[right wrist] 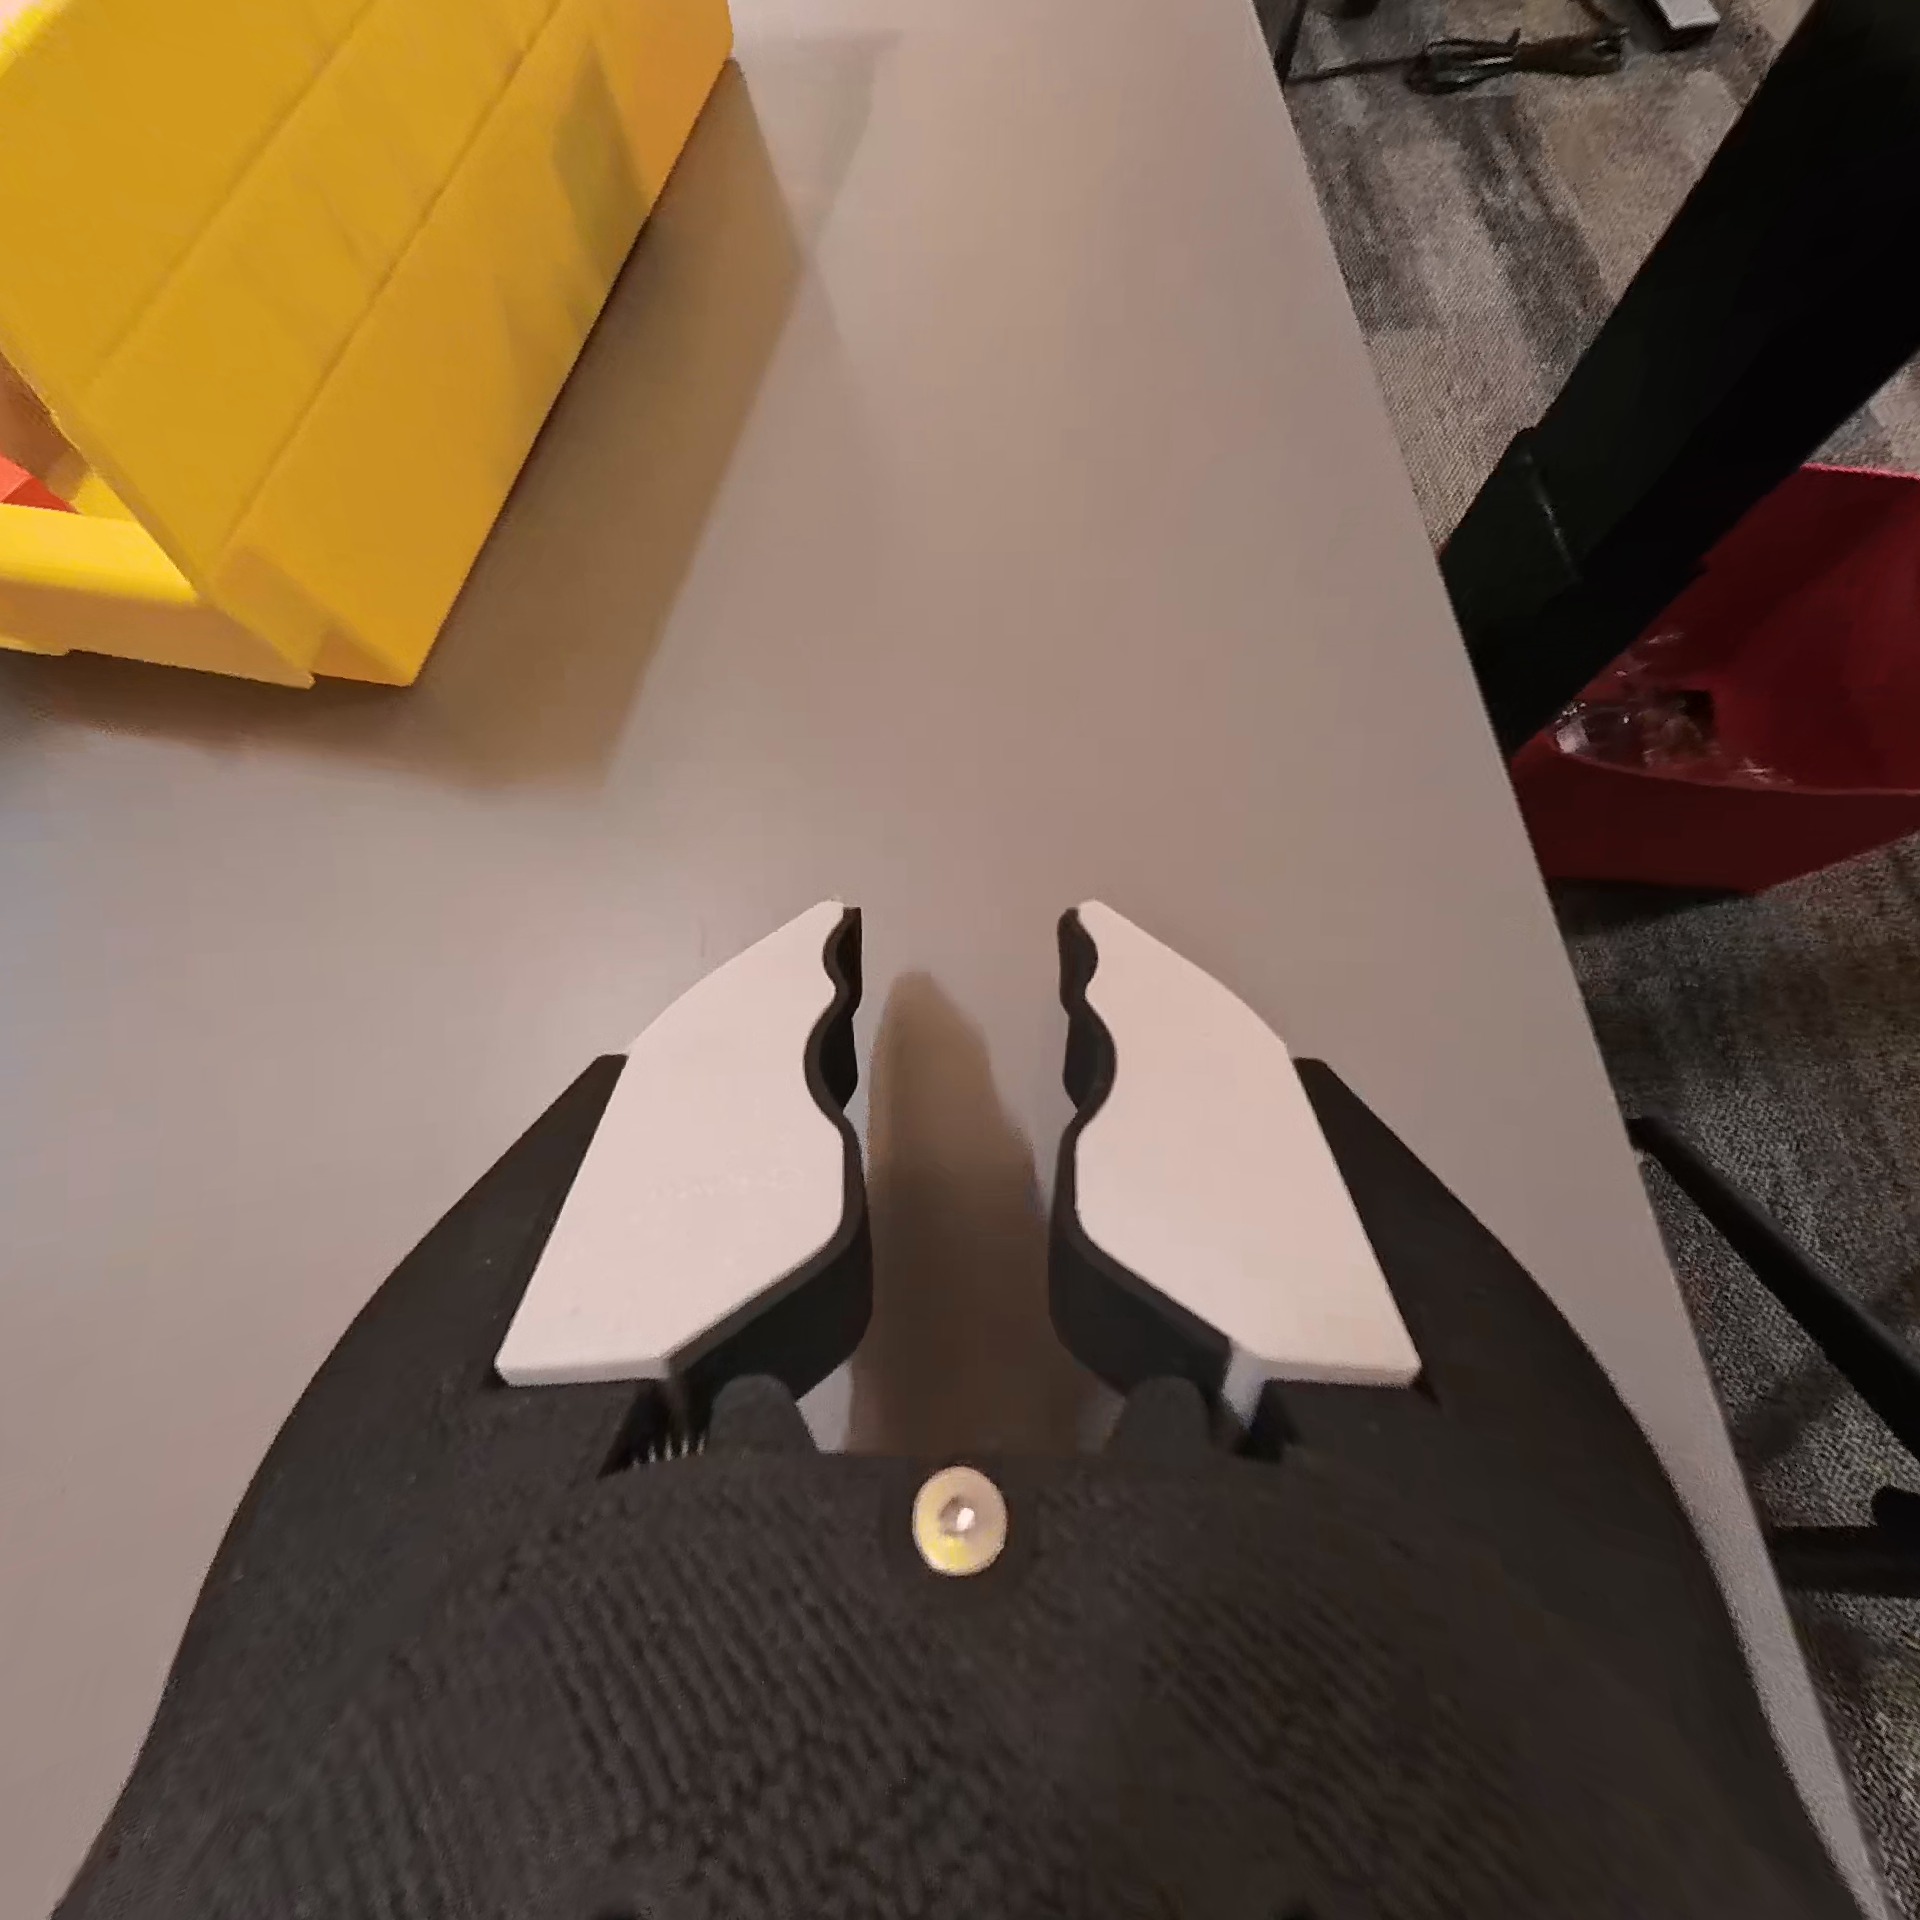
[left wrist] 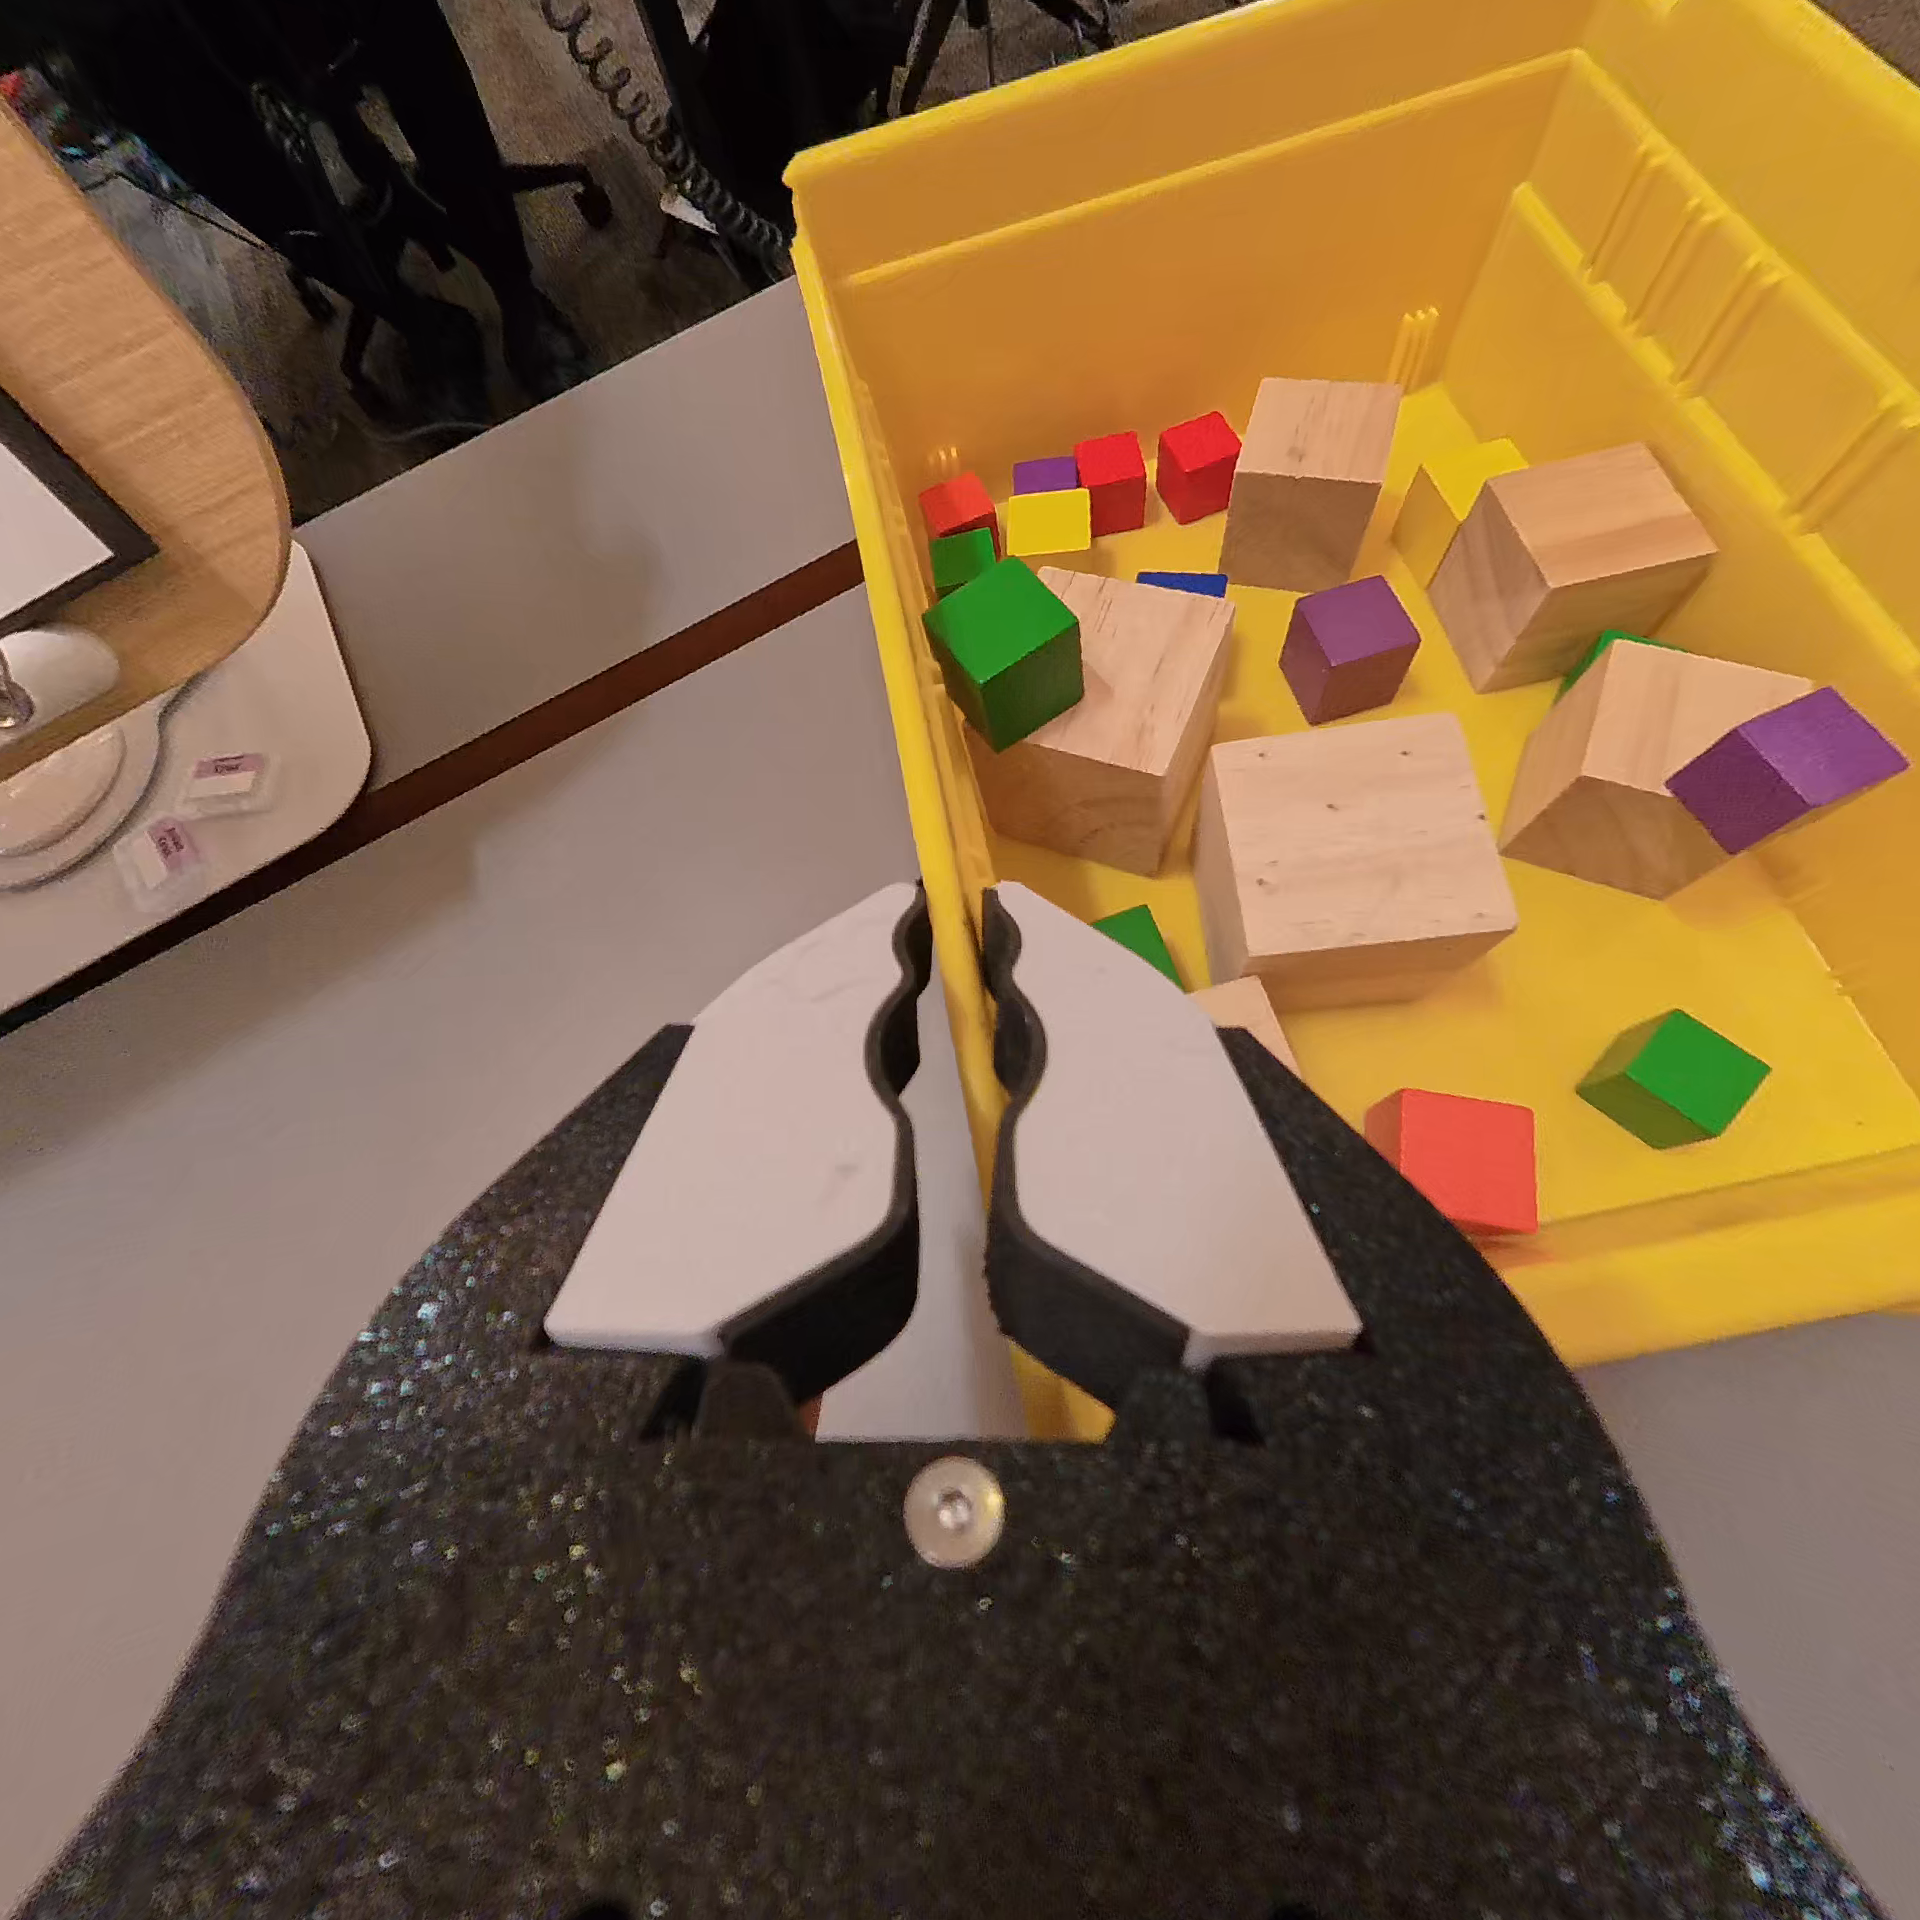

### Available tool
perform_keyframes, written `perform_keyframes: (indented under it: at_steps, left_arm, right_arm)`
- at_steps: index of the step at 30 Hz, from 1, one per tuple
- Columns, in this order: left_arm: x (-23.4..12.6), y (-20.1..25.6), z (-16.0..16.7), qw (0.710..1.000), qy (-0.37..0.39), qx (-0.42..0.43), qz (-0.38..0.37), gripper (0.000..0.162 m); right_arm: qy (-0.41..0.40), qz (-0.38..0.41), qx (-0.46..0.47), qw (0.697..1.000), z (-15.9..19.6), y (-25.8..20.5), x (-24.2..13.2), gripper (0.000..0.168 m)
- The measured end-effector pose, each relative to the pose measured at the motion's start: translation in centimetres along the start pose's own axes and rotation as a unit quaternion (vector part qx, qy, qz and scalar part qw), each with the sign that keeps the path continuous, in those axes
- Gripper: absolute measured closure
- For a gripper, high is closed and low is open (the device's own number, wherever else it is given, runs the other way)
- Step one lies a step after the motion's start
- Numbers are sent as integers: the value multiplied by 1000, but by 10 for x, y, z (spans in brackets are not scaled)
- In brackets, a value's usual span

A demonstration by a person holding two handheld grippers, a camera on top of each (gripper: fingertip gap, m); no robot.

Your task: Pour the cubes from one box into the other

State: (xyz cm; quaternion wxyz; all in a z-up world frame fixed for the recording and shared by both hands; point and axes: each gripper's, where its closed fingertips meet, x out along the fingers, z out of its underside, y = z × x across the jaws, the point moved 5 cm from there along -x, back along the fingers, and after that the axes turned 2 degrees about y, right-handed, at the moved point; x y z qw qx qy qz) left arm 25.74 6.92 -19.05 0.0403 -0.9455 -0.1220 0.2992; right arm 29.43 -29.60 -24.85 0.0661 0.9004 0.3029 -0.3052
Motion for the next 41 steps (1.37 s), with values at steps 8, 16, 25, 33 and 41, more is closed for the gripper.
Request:
perform_keyframes:
  at_steps: [8, 16, 25, 33, 41]
  left_arm:
    - [2, 0, 2, 1000, 10, -2, 2, 154]
    - [4, 1, 5, 1000, 12, 1, 5, 154]
    - [10, -2, 9, 1000, 21, 12, -9, 154]
    - [-1, -10, 19, 1000, 22, -11, 15, 156]
    - [-54, -62, 65, 999, 17, -44, 17, 157]
  right_arm:
    - [-6, -5, 15, 1000, 5, 3, 0, 140]
    - [-7, -11, 18, 1000, 10, 2, 1, 141]
    - [-28, 9, -8, 1000, 13, 2, 4, 126]
    - [139, -69, 66, 986, -66, -58, -31, 90]
    - [182, -189, -63, 963, -172, -247, -28, 74]
